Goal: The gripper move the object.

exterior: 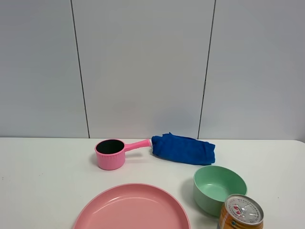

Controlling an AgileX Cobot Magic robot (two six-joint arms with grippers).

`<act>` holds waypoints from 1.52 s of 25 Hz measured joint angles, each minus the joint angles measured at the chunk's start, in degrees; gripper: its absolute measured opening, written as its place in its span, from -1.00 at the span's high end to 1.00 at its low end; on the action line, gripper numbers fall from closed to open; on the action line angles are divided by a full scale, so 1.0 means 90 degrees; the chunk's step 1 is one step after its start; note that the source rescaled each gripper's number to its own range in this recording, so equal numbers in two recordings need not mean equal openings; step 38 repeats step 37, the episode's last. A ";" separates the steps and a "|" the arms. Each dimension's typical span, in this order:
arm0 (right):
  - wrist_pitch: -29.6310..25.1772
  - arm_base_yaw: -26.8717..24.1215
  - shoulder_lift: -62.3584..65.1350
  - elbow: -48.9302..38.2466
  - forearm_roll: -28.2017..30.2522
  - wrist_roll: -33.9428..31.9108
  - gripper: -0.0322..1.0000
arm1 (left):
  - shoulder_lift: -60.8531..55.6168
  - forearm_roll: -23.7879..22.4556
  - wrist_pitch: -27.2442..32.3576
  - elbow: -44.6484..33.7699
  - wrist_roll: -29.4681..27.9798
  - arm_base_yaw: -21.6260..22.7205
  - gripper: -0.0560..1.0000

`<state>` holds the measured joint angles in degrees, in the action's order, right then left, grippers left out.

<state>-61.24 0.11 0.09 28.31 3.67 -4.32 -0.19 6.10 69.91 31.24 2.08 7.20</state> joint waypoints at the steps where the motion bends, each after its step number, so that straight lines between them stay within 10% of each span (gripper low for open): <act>1: 0.0000 0.0000 0.0000 0.0000 0.0000 0.0000 -1.00 | 0.0000 -0.0023 0.0002 0.0000 -0.0015 0.0024 -0.10; 38: 0.0000 0.0000 0.0000 0.0000 0.0000 0.0000 -1.00 | 0.0000 -0.0246 -0.0985 -0.0353 0.0489 -0.0415 0.20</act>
